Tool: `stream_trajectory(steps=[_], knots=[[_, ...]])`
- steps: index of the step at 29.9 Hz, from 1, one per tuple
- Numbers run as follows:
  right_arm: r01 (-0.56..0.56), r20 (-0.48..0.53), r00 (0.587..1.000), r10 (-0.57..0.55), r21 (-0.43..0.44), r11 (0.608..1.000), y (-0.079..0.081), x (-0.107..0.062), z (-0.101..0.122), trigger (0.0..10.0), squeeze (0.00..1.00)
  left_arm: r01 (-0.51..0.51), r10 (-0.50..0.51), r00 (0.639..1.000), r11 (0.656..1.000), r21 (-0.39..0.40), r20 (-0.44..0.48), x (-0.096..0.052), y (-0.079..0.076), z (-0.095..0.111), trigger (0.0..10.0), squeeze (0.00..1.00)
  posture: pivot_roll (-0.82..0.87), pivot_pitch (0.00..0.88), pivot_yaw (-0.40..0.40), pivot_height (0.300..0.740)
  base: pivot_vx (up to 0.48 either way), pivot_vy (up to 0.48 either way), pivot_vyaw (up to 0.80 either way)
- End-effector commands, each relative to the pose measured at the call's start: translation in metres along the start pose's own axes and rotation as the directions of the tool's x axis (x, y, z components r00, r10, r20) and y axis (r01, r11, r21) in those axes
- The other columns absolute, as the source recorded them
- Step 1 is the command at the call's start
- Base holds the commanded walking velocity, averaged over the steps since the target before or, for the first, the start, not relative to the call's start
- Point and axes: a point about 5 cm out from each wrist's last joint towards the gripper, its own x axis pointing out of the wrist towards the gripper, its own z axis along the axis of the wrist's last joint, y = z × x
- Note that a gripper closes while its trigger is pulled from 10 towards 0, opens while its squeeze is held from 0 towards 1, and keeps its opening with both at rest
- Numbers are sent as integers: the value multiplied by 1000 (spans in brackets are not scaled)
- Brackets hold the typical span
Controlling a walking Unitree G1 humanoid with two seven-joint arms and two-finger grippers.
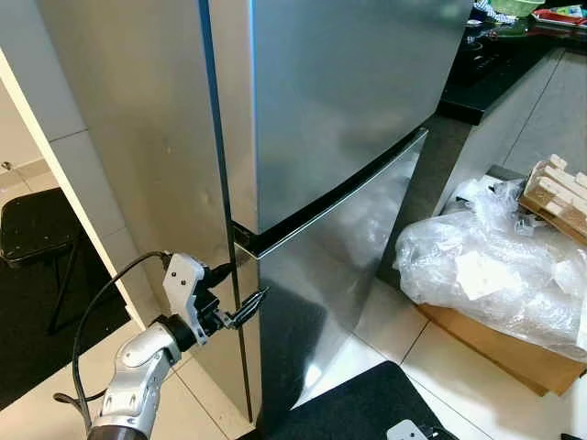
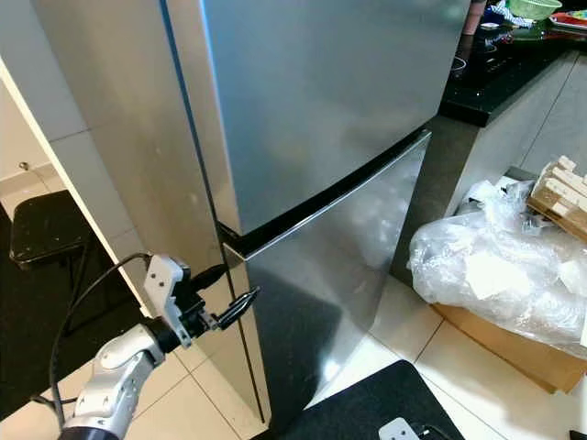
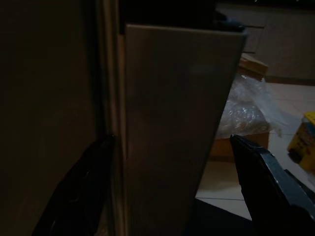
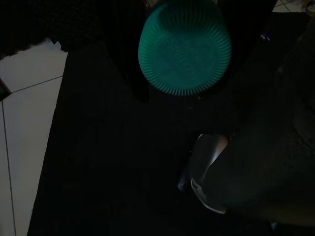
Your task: Restocking fridge
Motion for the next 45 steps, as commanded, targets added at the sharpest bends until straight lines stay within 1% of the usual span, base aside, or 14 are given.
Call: stream_trajectory(steps=[1,6,7,11,20,31,45], knots=[[3,-8,1000,-3,-6,1000,0,0,-2,10000,0,41,-41,999,999,-7,18,3,-7,0,10000,0,-44,0,-9,740,0,0,0],[2,-8,1000,-2,-5,1000,0,0,-2,10000,0,88,-87,996,996,-29,33,4,-14,1,10000,0,-44,0,-8,740,0,0,0],[1,-8,1000,-1,-4,1000,1,0,-1,10000,0,131,-130,991,990,-42,34,5,-20,0,10000,0,-44,0,-7,740,0,0,0],[1,-8,1000,-1,-2,1000,1,0,-2,10000,0,167,-165,986,985,-52,36,6,-26,0,10000,0,-44,0,-7,740,0,0,0],[1,-8,1000,-1,-1,1000,1,0,-2,10000,0,205,-203,978,977,-61,44,8,-31,1,10000,0,-44,0,-6,740,0,0,0],[4,-8,1000,-4,1,1000,1,0,-2,10000,0,257,-254,966,962,-88,48,10,-42,0,10000,0,-44,0,-6,740,0,0,0],[1,-7,1000,-1,5,1000,2,0,-2,10000,0,294,-290,956,951,-95,53,11,-46,2,10000,0,-45,0,-3,740,0,0,0]])
